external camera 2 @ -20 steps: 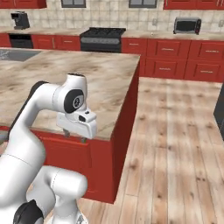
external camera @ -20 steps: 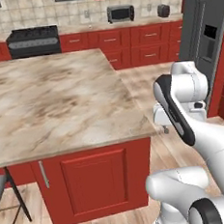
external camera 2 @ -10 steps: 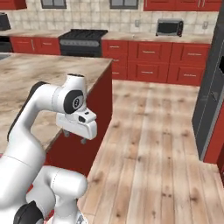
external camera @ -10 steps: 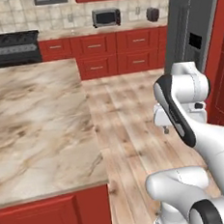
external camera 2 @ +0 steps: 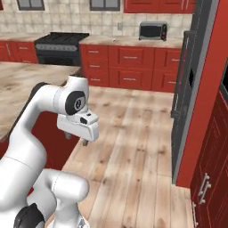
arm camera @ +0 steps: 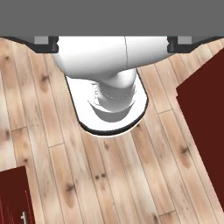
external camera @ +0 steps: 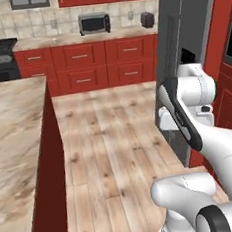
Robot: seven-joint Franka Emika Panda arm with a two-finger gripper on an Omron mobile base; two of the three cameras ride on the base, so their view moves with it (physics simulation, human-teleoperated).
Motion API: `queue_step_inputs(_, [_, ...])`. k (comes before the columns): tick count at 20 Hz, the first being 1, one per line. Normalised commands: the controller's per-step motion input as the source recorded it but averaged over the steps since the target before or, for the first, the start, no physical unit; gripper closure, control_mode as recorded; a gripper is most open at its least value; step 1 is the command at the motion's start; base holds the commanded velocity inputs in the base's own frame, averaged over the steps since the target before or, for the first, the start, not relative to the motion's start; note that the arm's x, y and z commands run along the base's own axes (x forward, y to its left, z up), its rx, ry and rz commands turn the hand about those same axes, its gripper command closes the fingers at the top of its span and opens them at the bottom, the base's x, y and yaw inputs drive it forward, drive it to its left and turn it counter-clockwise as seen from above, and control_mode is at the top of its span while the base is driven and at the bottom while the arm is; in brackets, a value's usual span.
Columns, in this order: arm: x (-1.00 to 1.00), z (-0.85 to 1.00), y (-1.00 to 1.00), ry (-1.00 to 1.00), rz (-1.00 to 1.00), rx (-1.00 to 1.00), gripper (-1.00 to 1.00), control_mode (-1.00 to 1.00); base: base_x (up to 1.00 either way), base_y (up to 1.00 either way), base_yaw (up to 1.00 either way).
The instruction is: Take the fork and place it on the left side of the plate. Then take the spoon and place it on the right side of the plate. Make sure they're directly next to the plate.
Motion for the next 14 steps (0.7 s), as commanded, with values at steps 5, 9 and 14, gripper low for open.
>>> queue_step_inputs(5, [0.0, 0.0, 0.0, 0.0, 0.0, 0.0, -1.0, 1.0, 1.0, -0.86, 0.07])
queue_step_inputs(9, [0.0, 0.0, 0.0, 0.0, 0.0, 0.0, -1.0, 1.0, 1.0, -0.45, 0.13])
queue_step_inputs(14, [0.0, 0.0, 0.0, 0.0, 0.0, 0.0, -1.0, 1.0, 1.0, 0.06, 0.28])
